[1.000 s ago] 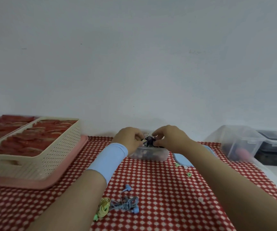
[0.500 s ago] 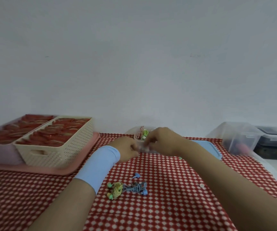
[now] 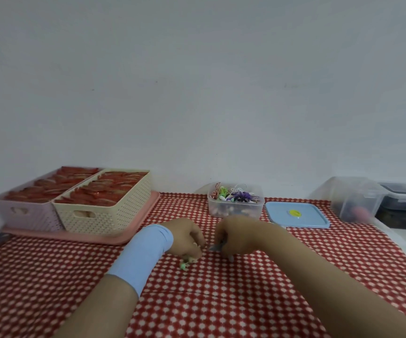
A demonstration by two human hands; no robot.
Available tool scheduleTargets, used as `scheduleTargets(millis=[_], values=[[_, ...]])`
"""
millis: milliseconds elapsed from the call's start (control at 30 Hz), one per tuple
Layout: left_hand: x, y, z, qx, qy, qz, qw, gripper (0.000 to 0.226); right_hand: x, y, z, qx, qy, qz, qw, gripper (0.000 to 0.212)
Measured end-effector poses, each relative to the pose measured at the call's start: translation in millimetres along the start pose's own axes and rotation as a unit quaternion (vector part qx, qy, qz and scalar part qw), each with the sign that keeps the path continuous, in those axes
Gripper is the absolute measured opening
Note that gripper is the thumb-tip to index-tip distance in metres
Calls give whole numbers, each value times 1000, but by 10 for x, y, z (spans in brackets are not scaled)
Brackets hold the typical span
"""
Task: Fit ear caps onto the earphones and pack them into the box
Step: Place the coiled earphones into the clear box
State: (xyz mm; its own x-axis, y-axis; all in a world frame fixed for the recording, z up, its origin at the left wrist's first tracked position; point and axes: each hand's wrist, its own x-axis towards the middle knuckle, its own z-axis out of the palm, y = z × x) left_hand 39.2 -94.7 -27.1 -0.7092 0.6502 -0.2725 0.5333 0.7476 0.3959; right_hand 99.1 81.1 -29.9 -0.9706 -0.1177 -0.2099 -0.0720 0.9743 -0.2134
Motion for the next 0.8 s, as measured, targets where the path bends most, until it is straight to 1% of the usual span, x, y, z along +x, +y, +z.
scheduleTargets(millis=[67, 167, 200, 233, 267, 300, 333, 400, 467, 500, 533, 600, 667, 733, 800], values=[[64, 41, -2, -10, 25, 12, 1000, 35, -91, 130, -84, 12, 30, 20, 999, 21], [161, 183, 20, 53, 10, 16, 998, 50, -201, 355, -181, 61, 62, 39, 995, 18], [205, 261, 45, 63, 16, 25, 998, 55, -230, 440, -193, 79, 66, 42, 994, 15], [244, 330, 71, 38, 30, 42, 998, 60, -243, 516, -197, 106, 66, 42, 991, 11], [285, 409, 102, -11, 45, 60, 997, 64, -259, 579, -203, 139, 66, 40, 987, 9], [335, 501, 133, -65, 63, 81, 993, 63, -285, 648, -209, 172, 70, 38, 982, 10], [379, 582, 156, -101, 86, 100, 986, 57, -311, 702, -218, 201, 76, 36, 976, 12], [481, 703, 198, -122, 132, 125, 976, 36, -366, 801, -231, 237, 94, 42, 966, 14], [552, 808, 231, -138, 157, 139, 968, 17, -408, 937, -227, 254, 108, 60, 959, 19], [579, 841, 242, -156, 160, 143, 964, 11, -427, 1005, -226, 265, 109, 67, 956, 21], [611, 868, 251, -173, 161, 146, 961, 8, -449, 1068, -221, 277, 104, 71, 953, 24], [649, 923, 246, -196, 159, 153, 955, 10, -509, 1158, -234, 298, 96, 73, 947, 34], [681, 999, 233, -257, 145, 155, 943, 11, -576, 1216, -286, 342, 100, 72, 932, 45], [694, 1048, 215, -304, 147, 149, 930, 14, -618, 1227, -347, 401, 95, 65, 909, 48], [750, 1069, 191, -283, 154, 135, 937, 11, -628, 1273, -384, 423, 77, 65, 900, 46]])
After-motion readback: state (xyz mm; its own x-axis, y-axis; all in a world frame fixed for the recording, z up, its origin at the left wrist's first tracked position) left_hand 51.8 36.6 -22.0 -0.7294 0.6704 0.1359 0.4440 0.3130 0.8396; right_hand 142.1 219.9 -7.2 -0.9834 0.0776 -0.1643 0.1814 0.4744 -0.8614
